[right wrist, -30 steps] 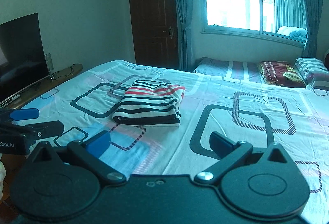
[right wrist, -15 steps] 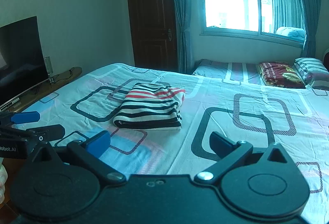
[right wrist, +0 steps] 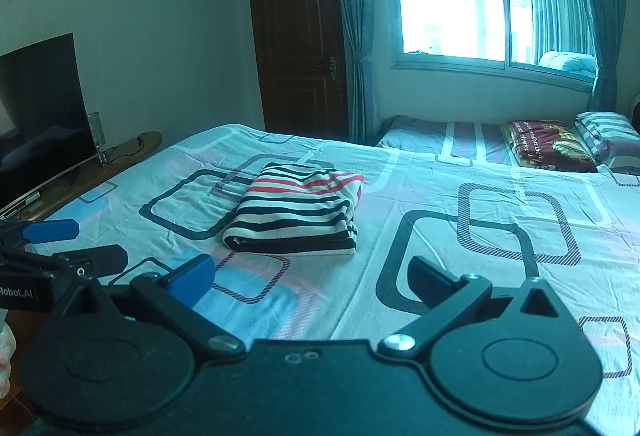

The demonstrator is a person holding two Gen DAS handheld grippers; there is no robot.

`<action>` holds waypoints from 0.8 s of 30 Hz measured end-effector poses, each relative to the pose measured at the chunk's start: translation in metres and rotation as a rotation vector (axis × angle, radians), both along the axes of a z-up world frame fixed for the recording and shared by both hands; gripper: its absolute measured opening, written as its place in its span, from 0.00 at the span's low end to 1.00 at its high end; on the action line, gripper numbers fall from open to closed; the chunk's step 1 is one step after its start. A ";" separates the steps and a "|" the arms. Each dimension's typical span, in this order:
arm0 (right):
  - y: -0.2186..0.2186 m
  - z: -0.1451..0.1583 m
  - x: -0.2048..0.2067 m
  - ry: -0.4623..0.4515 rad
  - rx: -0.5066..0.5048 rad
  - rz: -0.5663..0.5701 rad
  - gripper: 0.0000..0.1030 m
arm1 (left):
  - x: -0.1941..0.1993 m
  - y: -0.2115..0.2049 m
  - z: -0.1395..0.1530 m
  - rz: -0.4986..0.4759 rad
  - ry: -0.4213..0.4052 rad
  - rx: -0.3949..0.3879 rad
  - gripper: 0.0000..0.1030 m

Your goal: Fold small clothes

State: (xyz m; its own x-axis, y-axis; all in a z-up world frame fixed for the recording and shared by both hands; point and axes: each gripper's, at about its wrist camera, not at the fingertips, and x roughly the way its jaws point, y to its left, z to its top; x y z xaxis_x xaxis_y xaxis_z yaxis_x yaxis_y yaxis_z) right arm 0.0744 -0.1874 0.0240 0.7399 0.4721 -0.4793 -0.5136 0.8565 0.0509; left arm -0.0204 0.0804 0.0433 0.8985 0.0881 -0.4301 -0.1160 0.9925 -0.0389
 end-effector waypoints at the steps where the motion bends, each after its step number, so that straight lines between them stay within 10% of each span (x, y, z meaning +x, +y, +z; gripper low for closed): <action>1: 0.000 0.000 0.000 0.000 0.001 0.000 0.99 | 0.000 0.000 0.000 0.000 0.001 -0.001 1.00; 24: -0.005 0.004 0.004 -0.004 0.002 0.002 0.99 | 0.009 -0.007 0.001 -0.014 0.008 0.012 1.00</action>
State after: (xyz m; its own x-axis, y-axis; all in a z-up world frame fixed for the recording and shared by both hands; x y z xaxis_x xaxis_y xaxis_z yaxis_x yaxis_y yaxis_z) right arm 0.0789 -0.1919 0.0278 0.7408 0.4746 -0.4755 -0.5153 0.8555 0.0510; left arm -0.0111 0.0735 0.0445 0.8964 0.0810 -0.4359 -0.1027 0.9944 -0.0264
